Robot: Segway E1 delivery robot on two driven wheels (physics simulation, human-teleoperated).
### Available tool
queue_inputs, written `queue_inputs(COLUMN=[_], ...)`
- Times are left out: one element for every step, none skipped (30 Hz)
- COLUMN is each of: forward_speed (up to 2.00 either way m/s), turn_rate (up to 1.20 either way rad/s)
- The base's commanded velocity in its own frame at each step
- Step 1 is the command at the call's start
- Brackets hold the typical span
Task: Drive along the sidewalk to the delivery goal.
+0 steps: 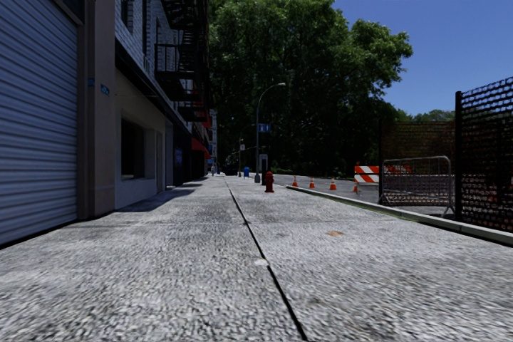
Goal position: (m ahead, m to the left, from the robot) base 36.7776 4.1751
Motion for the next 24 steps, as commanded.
queue_inputs(forward_speed=[2.00,2.00,2.00,2.00,2.00,2.00,2.00,2.00,2.00,2.00,2.00,2.00,2.00,2.00,2.00,2.00,2.00,2.00,2.00,2.00,2.00,2.00,2.00,2.00], turn_rate=[0.00,0.00,0.00,0.00,0.00,0.00,0.00,0.00,0.00,0.00,0.00,0.00,0.00,0.00,0.00,0.00,0.00,0.00,0.00,0.00,0.00,0.00,0.03,0.11])
